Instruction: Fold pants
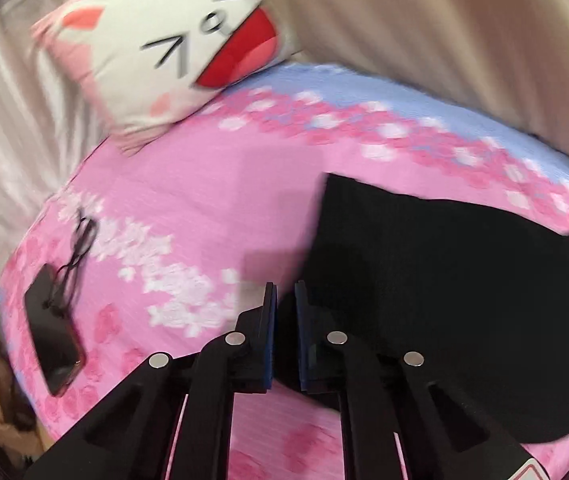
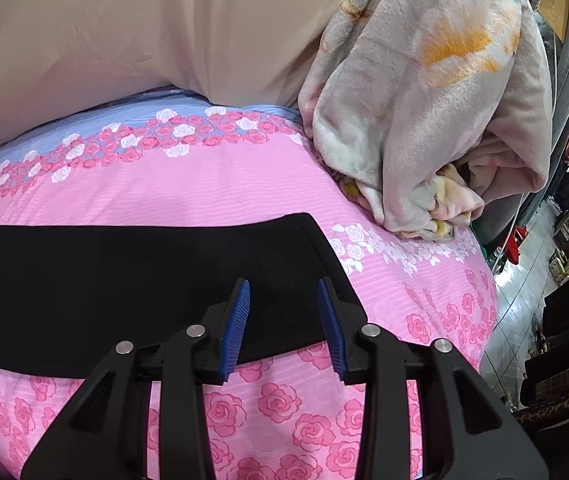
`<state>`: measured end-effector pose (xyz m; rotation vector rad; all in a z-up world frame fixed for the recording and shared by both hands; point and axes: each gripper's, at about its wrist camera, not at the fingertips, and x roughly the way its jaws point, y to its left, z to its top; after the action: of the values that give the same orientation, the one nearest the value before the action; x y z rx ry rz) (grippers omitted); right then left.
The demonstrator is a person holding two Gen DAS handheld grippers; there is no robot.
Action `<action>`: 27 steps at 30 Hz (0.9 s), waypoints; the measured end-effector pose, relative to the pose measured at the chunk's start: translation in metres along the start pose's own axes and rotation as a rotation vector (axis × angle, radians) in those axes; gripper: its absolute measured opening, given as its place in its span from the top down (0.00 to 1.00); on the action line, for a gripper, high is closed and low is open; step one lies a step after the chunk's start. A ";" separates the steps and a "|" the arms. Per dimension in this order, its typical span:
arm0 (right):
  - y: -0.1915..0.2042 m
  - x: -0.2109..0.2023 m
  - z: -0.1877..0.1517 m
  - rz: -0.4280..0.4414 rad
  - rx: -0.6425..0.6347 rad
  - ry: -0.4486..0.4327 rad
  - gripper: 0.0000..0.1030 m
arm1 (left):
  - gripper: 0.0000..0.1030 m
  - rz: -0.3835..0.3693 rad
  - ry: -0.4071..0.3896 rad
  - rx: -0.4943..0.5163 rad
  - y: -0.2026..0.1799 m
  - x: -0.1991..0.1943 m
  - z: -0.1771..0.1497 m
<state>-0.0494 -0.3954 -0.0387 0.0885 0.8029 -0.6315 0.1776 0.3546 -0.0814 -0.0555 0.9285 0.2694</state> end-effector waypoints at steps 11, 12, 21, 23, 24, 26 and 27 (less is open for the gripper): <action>-0.073 0.023 -0.020 -0.006 0.139 0.061 0.56 | 0.86 0.101 -0.116 -0.070 0.004 -0.067 -0.019; -0.079 0.028 -0.023 0.012 0.151 0.072 0.56 | 0.72 0.090 -0.141 -0.044 -0.011 -0.078 -0.019; -0.067 0.067 -0.008 0.107 0.027 0.077 0.26 | 0.47 -0.163 -0.184 0.201 -0.183 -0.115 -0.049; -0.059 0.082 0.006 0.095 -0.026 0.066 0.25 | 0.47 -0.192 -0.170 0.244 -0.216 -0.116 -0.061; -0.058 0.089 0.011 0.101 -0.029 0.067 0.26 | 0.47 -0.190 -0.167 0.256 -0.225 -0.116 -0.065; -0.056 0.105 0.018 0.176 -0.032 0.096 0.90 | 0.47 -0.187 -0.150 0.290 -0.246 -0.113 -0.073; -0.057 0.116 0.018 0.191 -0.028 0.130 0.87 | 0.47 -0.189 -0.137 0.298 -0.253 -0.110 -0.076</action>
<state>-0.0089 -0.5044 -0.0970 0.1799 0.9162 -0.4369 0.1197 0.0751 -0.0564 0.1483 0.8129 -0.0415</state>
